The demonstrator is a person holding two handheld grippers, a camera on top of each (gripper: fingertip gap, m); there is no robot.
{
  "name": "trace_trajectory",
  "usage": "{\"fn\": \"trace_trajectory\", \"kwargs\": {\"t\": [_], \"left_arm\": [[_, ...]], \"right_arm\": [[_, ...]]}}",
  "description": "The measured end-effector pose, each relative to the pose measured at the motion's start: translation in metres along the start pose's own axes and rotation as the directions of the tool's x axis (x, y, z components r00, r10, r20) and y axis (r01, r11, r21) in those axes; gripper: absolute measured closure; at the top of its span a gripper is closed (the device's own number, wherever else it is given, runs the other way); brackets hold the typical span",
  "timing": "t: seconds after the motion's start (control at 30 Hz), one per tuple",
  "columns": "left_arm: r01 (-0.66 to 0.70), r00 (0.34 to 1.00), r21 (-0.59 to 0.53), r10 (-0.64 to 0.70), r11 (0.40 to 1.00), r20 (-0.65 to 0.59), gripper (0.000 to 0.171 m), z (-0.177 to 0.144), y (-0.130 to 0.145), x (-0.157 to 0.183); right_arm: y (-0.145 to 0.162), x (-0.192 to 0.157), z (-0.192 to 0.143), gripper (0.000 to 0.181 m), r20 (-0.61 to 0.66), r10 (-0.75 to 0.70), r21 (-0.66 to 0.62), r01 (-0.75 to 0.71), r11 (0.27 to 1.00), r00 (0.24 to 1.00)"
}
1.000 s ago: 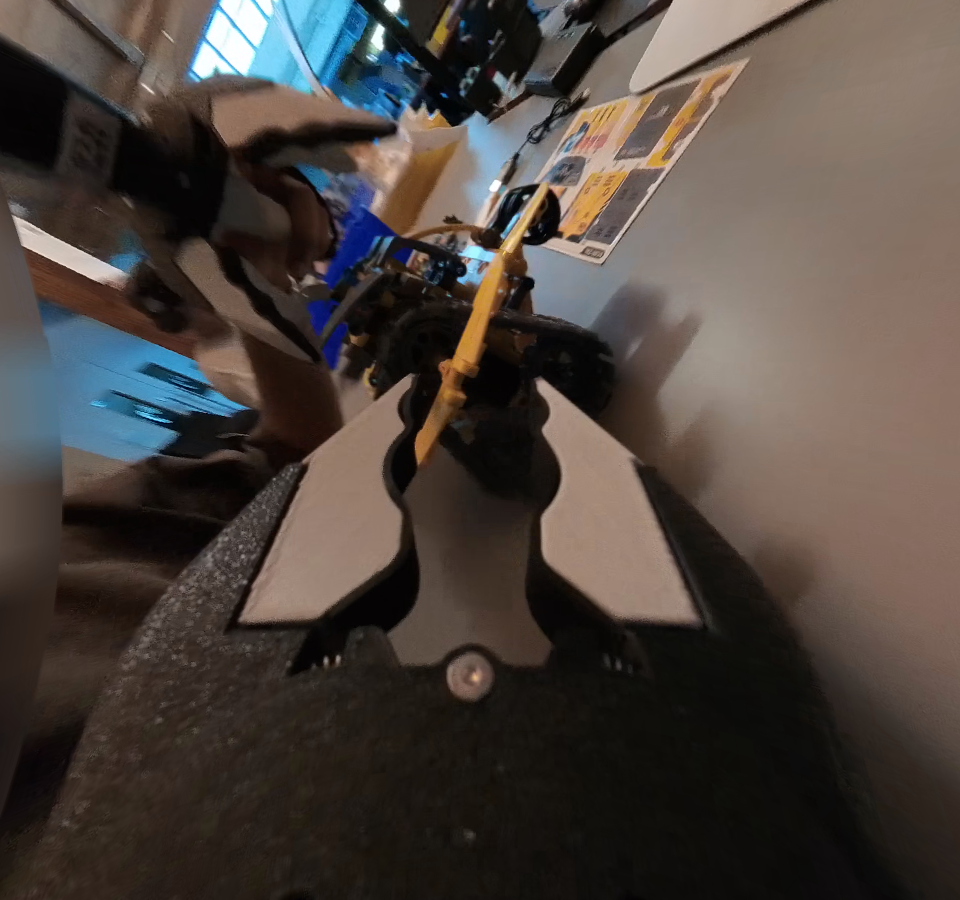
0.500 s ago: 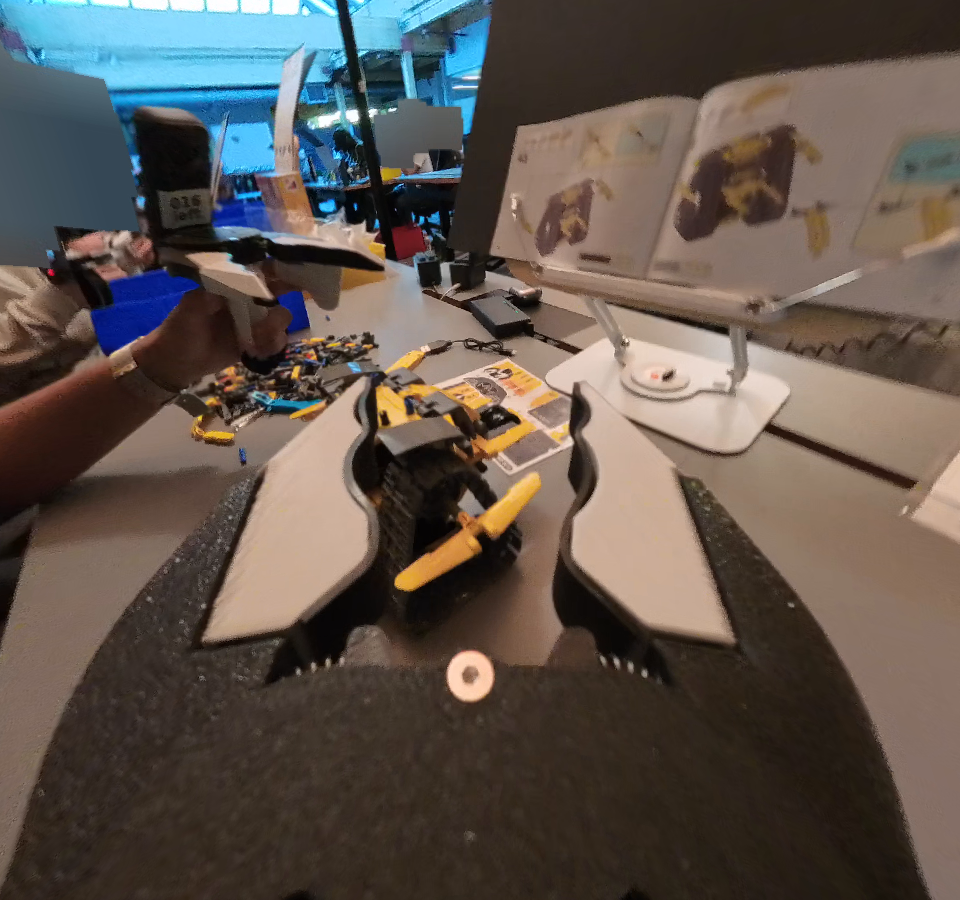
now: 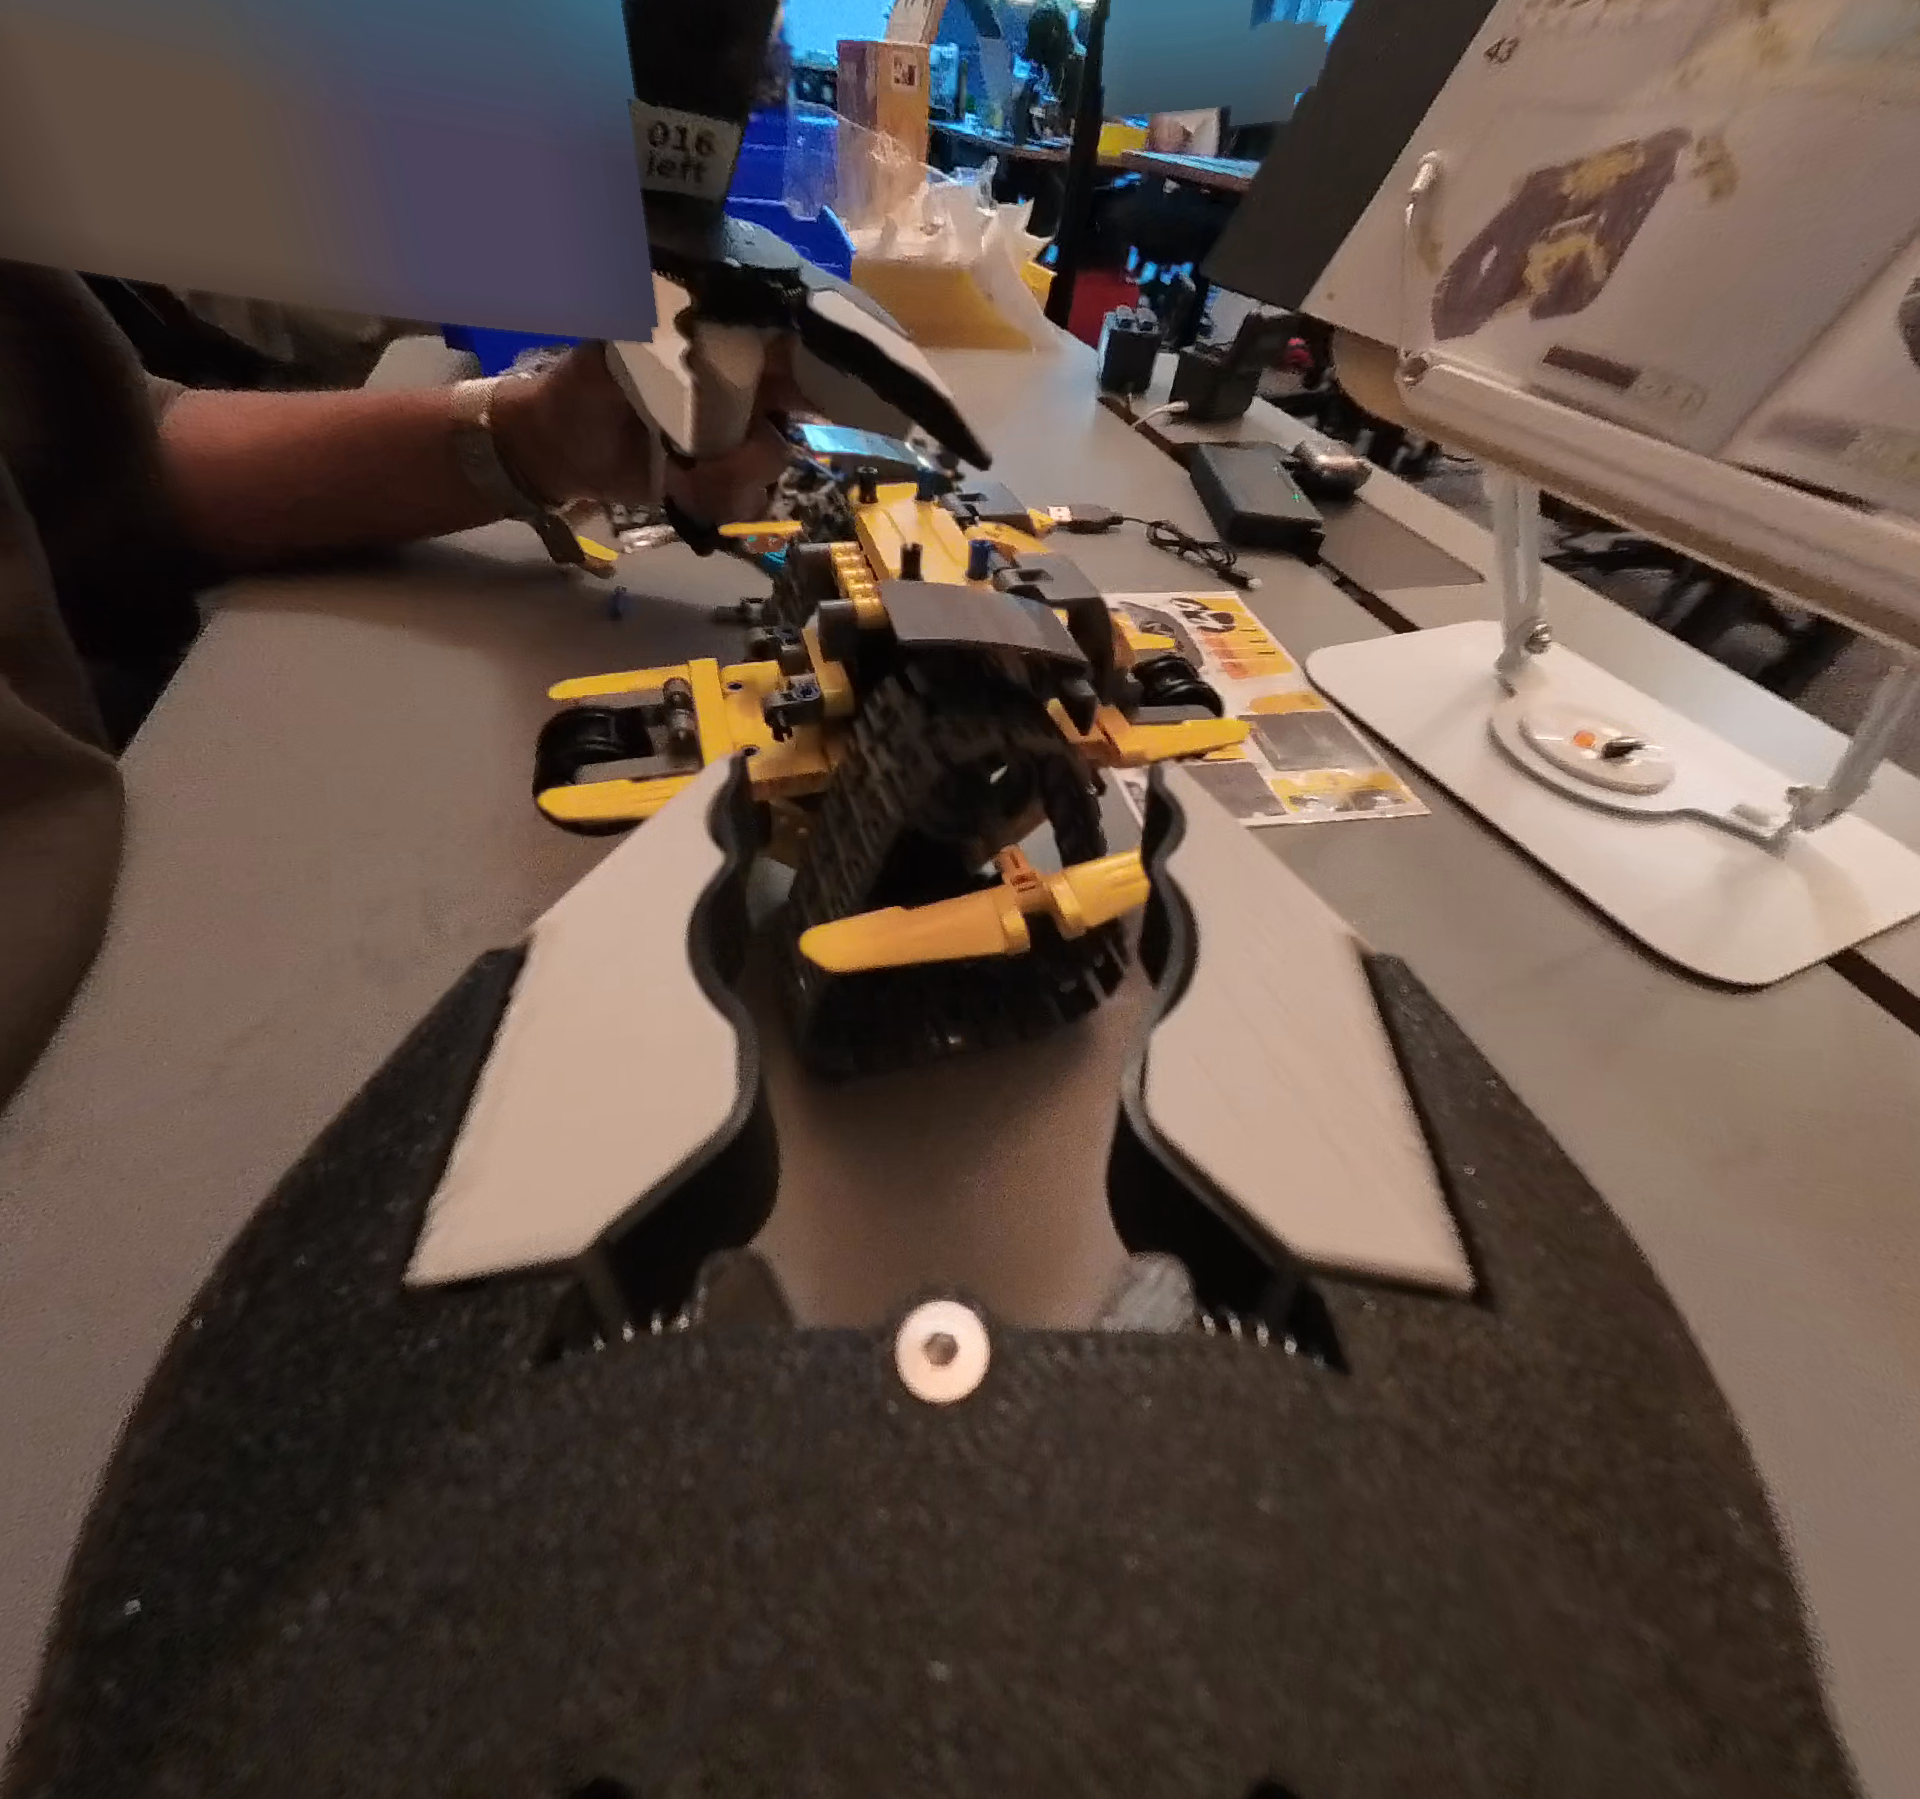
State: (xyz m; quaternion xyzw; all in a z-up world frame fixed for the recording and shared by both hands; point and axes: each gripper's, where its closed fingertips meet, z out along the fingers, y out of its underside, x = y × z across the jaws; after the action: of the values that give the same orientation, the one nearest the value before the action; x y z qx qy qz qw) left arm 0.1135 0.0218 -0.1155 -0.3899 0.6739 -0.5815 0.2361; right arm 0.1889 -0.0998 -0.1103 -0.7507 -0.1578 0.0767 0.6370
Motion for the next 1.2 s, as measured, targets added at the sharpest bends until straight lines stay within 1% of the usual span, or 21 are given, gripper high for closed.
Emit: {"fn": "trace_trajectory", "kwargs": {"t": [0.07,0.17,0.3,0.43,0.5,0.57,0.63,0.67,0.7,0.77,0.87,0.93,1.0,1.03,1.07,1.13,1.17,1.2], "left_arm": [[-0.004,1.000,-0.004,0.004,1.000,-0.009,0.067,0.003,0.002,0.002],[0.000,1.000,-0.003,-0.001,1.000,-0.012,0.067,0.003,0.003,0.002],[0.013,1.000,0.010,-0.012,1.000,-0.021,0.067,0.002,0.001,0.003],[-0.002,1.000,-0.007,0.001,1.000,-0.013,0.068,0.004,0.003,0.004],[-0.015,1.000,-0.018,0.015,1.000,-0.007,0.068,0.005,0.005,0.004],[-0.025,1.000,-0.025,0.025,0.999,-0.002,0.068,0.005,0.006,0.005],[-0.033,0.999,-0.029,0.033,0.999,0.000,0.068,0.005,0.006,0.005],[-0.037,0.999,-0.027,0.037,0.999,0.006,0.069,0.005,0.005,0.005],[-0.039,0.999,-0.027,0.039,0.999,0.011,0.069,0.005,0.006,0.004],[-0.040,0.999,-0.030,0.040,0.999,0.022,0.070,0.004,0.006,0.002],[-0.033,0.999,-0.019,0.034,0.999,0.034,0.071,0.002,0.005,-0.001],[-0.031,0.999,-0.013,0.031,0.999,0.037,0.071,0.001,0.004,-0.002],[-0.030,0.999,-0.016,0.031,0.999,0.040,0.072,0.002,0.005,-0.003],[-0.028,0.999,-0.019,0.029,0.999,0.040,0.072,0.003,0.006,-0.003],[-0.027,0.999,-0.021,0.027,0.999,0.037,0.072,0.003,0.007,-0.002],[-0.026,0.999,-0.026,0.027,0.999,0.036,0.072,0.005,0.008,-0.002],[-0.027,0.999,-0.029,0.028,0.999,0.037,0.072,0.005,0.008,-0.001],[-0.028,0.999,-0.032,0.029,0.999,0.038,0.072,0.006,0.009,-0.001]], "right_arm": [[0.004,0.000,0.002,0.105,0.032,0.046,0.006,-0.046,0.999,0.998],[0.016,0.004,0.006,0.099,0.044,0.085,-0.020,-0.084,0.996,0.995],[0.015,0.005,0.005,0.099,0.073,0.128,-0.003,-0.128,0.992,0.989],[0.016,0.003,0.006,0.095,0.079,0.144,-0.017,-0.143,0.990,0.986],[0.014,0.000,0.006,0.092,0.078,0.119,-0.034,-0.117,0.993,0.990],[0.007,0.000,0.002,0.093,0.048,0.050,-0.031,-0.049,0.998,0.998],[-0.007,0.000,-0.005,0.093,-0.018,-0.083,0.005,0.083,0.997,0.996],[-0.013,0.000,-0.009,0.094,-0.064,-0.164,0.003,0.165,0.986,0.984],[-0.015,0.001,-0.012,0.100,-0.112,-0.247,-0.023,0.245,0.969,0.963],[-0.013,-0.001,-0.015,0.113,-0.191,-0.385,-0.115,0.369,0.922,0.903],[-0.002,-0.016,-0.014,0.120,-0.267,-0.548,-0.242,0.495,0.834,0.793],[0.011,-0.023,-0.013,0.133,-0.290,-0.667,-0.317,0.588,0.744,0.687],[0.017,-0.024,-0.015,0.145,-0.327,-0.769,-0.372,0.673,0.639,0.549],[0.017,-0.024,-0.016,0.148,-0.340,-0.808,-0.394,0.707,0.588,0.482],[0.017,-0.024,-0.015,0.148,-0.337,-0.825,-0.406,0.720,0.562,0.454],[0.020,-0.023,-0.012,0.148,-0.328,-0.807,-0.404,0.699,0.590,0.492],[0.021,-0.021,-0.012,0.147,-0.328,-0.802,-0.408,0.691,0.597,0.499],[0.022,-0.019,-0.013,0.146,-0.328,-0.808,-0.422,0.689,0.589,0.490]]}}
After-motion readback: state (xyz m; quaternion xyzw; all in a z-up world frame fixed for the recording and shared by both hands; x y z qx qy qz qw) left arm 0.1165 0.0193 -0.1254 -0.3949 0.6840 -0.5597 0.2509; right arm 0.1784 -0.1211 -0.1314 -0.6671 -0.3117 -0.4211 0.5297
